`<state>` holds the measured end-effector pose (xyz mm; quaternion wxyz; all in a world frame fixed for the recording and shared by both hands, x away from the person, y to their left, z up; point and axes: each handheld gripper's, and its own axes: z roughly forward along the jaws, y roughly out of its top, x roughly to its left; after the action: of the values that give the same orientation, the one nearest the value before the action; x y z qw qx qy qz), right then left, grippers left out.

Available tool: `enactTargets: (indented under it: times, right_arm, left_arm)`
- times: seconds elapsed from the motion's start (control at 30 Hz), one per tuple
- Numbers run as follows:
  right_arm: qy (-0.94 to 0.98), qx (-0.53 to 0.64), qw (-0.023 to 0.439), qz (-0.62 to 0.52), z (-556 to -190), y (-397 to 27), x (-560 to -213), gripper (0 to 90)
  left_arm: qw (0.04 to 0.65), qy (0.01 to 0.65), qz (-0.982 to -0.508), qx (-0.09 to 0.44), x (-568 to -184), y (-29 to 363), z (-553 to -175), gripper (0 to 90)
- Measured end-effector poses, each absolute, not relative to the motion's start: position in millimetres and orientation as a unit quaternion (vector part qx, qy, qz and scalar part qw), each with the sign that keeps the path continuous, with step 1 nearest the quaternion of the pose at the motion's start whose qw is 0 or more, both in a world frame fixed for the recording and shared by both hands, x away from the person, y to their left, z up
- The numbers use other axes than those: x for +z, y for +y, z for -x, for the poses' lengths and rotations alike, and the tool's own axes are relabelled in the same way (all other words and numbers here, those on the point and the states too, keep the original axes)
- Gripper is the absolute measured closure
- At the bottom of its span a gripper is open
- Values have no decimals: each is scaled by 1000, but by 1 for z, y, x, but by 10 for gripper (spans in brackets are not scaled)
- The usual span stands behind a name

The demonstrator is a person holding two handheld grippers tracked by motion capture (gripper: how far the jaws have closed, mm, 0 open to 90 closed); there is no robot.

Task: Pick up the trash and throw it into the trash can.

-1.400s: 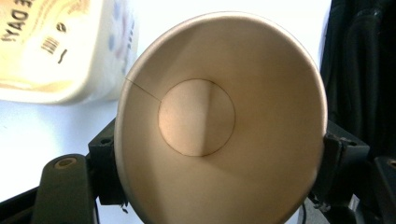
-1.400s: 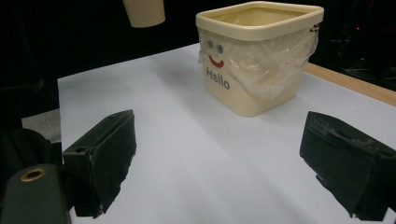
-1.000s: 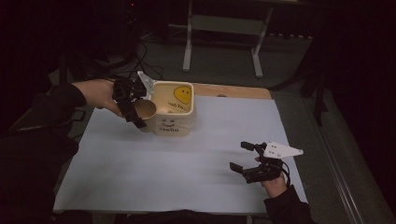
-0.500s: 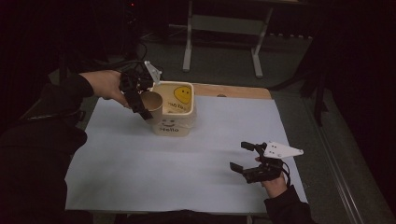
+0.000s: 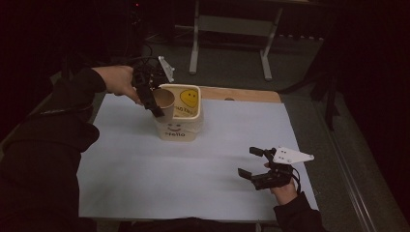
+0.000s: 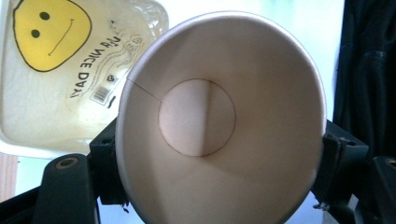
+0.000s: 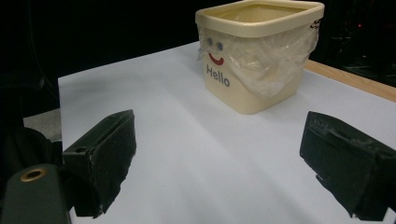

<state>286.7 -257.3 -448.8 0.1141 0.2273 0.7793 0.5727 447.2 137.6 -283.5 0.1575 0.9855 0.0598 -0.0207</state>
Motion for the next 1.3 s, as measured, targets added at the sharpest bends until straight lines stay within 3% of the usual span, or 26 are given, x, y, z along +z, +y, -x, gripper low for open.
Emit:
enactTargets:
  times: [1.3]
  right_arm:
    - [778, 572, 111, -233, -285, -260, -450, 105]
  left_arm:
    - [164, 62, -984, -20, -269, 123, -499, 251]
